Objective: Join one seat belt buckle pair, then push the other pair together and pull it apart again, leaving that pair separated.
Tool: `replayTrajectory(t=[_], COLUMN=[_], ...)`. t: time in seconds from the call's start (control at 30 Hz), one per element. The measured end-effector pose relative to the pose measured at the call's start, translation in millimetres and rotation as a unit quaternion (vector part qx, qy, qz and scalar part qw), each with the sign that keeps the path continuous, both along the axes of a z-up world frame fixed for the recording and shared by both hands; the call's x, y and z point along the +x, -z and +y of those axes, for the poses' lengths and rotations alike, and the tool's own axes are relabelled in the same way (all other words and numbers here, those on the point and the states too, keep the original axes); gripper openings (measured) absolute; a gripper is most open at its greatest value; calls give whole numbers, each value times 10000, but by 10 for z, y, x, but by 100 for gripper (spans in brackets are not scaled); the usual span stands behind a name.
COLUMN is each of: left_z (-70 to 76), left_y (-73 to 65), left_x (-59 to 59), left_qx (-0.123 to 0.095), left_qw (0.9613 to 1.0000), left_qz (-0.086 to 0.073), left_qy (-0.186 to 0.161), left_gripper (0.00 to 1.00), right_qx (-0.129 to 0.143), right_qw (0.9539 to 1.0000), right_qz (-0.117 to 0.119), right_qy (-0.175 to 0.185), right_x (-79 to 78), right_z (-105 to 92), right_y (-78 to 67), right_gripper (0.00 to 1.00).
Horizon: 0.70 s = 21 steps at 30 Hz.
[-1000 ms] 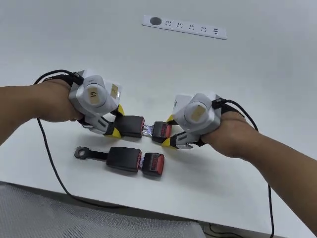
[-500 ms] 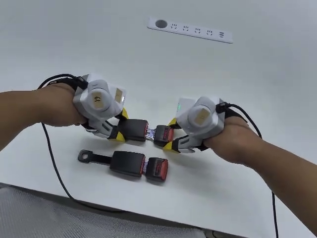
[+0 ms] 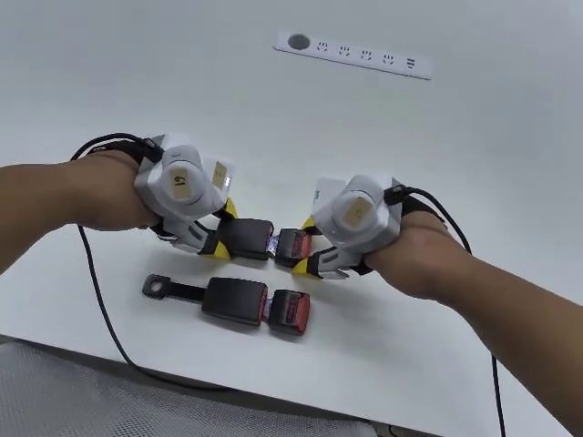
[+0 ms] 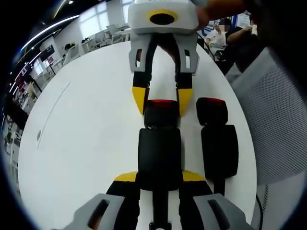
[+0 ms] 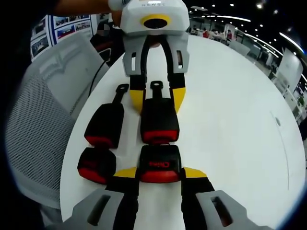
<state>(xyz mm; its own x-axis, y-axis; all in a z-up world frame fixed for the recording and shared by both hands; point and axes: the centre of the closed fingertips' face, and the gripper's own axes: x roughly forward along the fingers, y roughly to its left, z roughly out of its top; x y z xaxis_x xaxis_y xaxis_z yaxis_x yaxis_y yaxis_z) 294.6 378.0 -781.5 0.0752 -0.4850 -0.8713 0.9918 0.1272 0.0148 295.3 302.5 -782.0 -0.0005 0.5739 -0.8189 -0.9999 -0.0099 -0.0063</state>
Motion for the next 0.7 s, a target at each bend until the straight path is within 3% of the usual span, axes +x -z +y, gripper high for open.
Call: replayTrajectory(t=[0.33,0.7], left_z=[2,10], left_y=[2,-17], left_x=[0,-4], left_qx=[-3,-176], left_qw=[10000,9997], left_qz=[-4,-11], left_qy=[-35,-174], left_gripper=[31,31], right_qx=[-14,-52], right_qw=[10000,10000], right_qz=[-4,-58], right_qy=[40,45], right_x=[2,8], right_z=[-1,-11], right_y=[-1,-7], right_gripper=[30,30])
